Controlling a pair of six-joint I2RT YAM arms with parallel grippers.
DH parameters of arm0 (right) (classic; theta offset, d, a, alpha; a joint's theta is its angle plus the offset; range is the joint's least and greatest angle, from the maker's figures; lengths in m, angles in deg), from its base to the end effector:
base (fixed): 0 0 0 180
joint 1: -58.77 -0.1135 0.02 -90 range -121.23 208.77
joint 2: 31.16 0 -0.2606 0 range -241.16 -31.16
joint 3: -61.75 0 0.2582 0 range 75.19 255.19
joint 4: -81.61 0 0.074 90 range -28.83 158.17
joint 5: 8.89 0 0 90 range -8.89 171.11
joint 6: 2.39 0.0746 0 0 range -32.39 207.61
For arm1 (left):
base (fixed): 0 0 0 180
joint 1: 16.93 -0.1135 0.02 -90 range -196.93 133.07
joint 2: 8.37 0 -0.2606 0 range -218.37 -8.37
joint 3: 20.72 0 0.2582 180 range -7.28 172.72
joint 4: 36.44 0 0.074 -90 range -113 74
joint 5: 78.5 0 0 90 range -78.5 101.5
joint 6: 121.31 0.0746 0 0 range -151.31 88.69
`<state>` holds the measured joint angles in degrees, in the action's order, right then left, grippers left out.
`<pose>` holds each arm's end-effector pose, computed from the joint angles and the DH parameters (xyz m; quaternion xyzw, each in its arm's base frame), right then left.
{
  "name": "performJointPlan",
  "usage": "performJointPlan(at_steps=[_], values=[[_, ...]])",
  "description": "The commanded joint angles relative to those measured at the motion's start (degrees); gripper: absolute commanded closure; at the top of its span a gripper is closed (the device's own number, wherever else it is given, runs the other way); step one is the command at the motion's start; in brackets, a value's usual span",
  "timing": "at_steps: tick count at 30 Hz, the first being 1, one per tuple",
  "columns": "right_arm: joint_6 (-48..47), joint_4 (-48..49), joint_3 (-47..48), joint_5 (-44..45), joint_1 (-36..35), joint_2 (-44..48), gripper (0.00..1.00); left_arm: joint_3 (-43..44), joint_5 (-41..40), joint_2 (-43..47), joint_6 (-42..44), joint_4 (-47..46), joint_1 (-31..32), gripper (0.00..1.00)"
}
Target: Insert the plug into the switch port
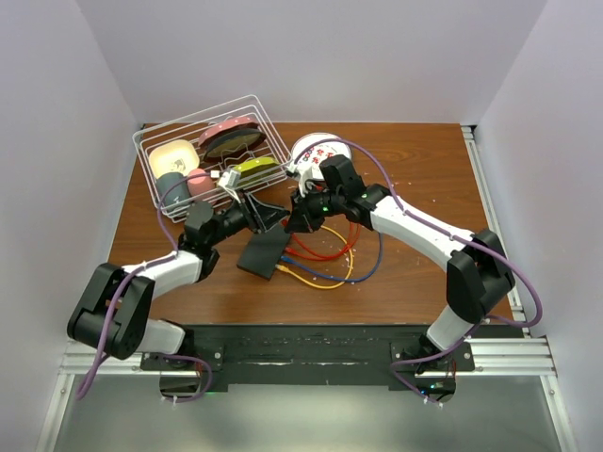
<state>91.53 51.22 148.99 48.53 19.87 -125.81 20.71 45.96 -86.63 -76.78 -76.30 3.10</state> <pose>0.2902 0.2858 0.2561 -0.3768 0.7850 0.3887 0.3012 0.2758 -0.1455 0.2210 0.0649 0.6885 -0.5463 0.4726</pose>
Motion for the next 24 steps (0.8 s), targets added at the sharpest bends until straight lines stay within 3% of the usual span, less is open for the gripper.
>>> performJointPlan(at_steps=[1, 5, 7, 9, 13, 15, 18, 24], values=[[0.47, 2.09, 0.38, -0.03, -0.13, 3.24, 1.00, 2.07, 0.52, -1.54, -0.32, -3.92, 1.24, 0.56], [1.70, 3.50, -0.58, 1.55, -0.22, 5.09, 1.00, 1.81, -0.09, -1.55, 0.12, -3.74, 1.68, 0.60], [1.96, 4.29, -0.67, 1.81, -0.22, 5.35, 1.00, 1.72, -0.27, -1.63, 0.12, -3.83, 1.85, 0.76], [2.67, 5.08, -1.11, 1.21, -0.22, 5.62, 1.00, 1.55, -0.44, -1.63, -0.14, -4.53, 1.85, 1.00], [3.81, 6.40, -2.25, 3.65, -0.13, 6.93, 0.89, 0.93, -1.58, -0.76, -1.19, -4.97, 1.94, 1.00], [5.04, 9.02, -4.18, 7.42, -0.22, 9.47, 0.53, 0.14, -3.33, 0.03, -1.90, -4.80, 2.03, 1.00], [7.76, 15.60, -8.57, 9.81, -0.13, 12.64, 0.32, -1.18, -7.28, 2.57, -3.83, -3.40, 2.20, 1.00], [11.72, 22.04, -12.10, 10.17, -0.22, 14.32, 0.30, -3.11, -12.04, 4.78, -6.56, -2.60, 3.26, 1.00]])
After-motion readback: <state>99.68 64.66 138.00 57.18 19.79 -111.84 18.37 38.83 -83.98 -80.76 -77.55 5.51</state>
